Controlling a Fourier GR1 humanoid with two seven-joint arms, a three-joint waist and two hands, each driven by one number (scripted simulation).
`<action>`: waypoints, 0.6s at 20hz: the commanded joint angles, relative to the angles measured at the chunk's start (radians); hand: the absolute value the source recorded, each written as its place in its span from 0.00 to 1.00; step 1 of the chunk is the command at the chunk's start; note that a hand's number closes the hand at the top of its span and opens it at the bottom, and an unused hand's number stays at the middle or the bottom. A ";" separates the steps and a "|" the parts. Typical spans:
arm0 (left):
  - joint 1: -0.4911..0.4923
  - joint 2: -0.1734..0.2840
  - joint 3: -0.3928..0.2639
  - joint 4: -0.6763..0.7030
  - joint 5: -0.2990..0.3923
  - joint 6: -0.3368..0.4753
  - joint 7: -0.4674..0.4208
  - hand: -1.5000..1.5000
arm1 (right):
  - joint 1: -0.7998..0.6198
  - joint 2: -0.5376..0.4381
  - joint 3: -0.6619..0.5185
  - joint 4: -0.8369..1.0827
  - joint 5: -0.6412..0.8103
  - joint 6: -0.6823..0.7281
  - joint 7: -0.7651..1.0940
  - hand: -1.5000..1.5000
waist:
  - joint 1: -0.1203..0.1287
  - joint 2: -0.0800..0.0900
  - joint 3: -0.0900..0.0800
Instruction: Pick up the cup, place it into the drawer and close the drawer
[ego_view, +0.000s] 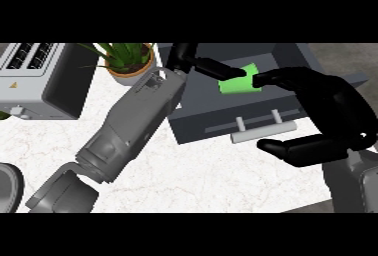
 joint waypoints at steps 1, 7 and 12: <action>0.005 0.000 0.031 -0.040 0.078 -0.023 -0.096 0.00 | 0.013 -0.002 0.067 0.008 -0.086 0.117 0.012 1.00 | 0.015 -0.001 0.000; 0.012 0.000 0.026 -0.045 0.148 0.069 -0.159 0.00 | 0.028 -0.170 0.177 0.006 0.012 0.279 0.124 1.00 | 0.055 -0.023 -0.001; 0.001 0.000 0.040 -0.016 0.179 0.078 -0.164 0.00 | 0.097 -0.211 0.214 -0.004 0.273 0.238 0.073 0.00 | 0.123 -0.032 0.001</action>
